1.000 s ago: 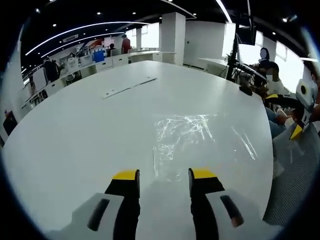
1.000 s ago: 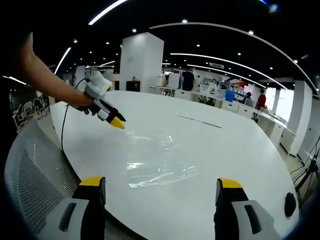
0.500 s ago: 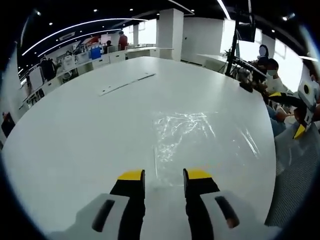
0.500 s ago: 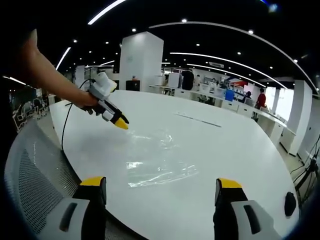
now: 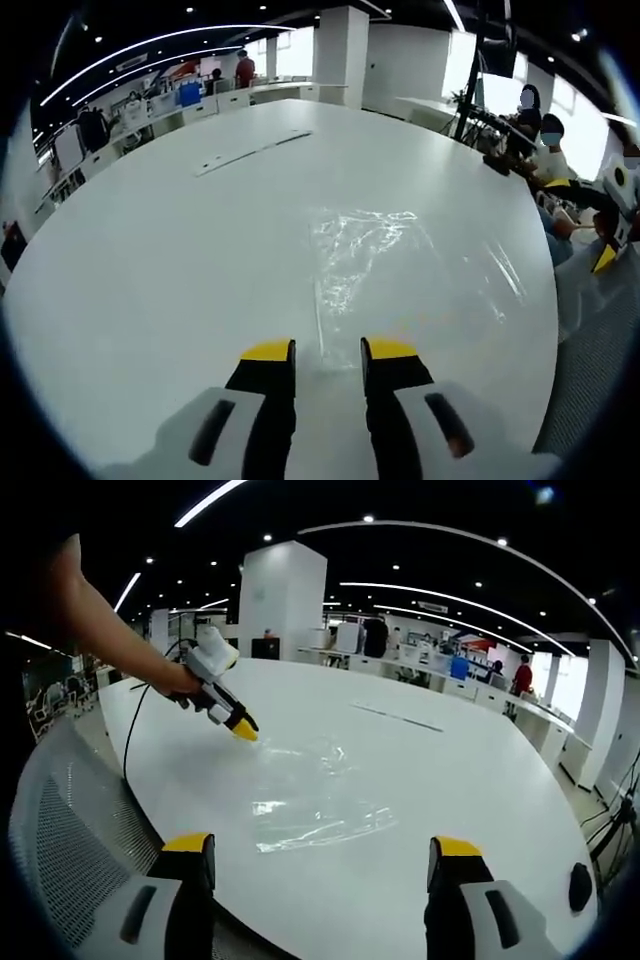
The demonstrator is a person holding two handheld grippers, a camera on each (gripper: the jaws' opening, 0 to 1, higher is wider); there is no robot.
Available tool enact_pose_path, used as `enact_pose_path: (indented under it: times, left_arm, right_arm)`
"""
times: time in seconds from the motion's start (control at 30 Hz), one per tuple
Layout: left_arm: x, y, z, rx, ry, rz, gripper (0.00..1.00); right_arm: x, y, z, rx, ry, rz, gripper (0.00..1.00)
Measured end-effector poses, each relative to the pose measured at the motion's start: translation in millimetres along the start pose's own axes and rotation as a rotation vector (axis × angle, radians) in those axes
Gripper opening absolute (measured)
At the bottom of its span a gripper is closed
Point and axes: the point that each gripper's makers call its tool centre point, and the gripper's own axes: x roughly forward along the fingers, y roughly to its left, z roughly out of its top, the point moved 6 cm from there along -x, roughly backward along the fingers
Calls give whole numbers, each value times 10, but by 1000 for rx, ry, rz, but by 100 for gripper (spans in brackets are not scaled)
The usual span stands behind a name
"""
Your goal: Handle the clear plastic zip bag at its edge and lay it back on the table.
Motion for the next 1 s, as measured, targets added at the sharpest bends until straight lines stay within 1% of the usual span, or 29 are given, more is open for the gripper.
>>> enact_pose_path:
  times: [0.2,0.3,0.4,0.57,0.77,1.0]
  left_arm:
    - [44,-8,10,0,11,-3,21]
    - [61,-37,25,0,6,-4,19]
    - [97,-31,6,6,20,-2,18]
    - [108,-46,-21,-9,21,-3,16]
    - [118,-25,-42,13,22,5,10]
    - [131,23,-68,42,20,17,6]
  right_arm:
    - [1,-6,-3,1,2,-2,87]
    - [-1,-5,-5,-1,3,-2,87]
    - [-2,-7,-6,0,3,-4,87]
    - [-4,-10,-7,2,1,-6,86]
    - [-4,-14,-5,7,-1,-10,85]
    - [-4,-22,-2,11,-2,-16,84]
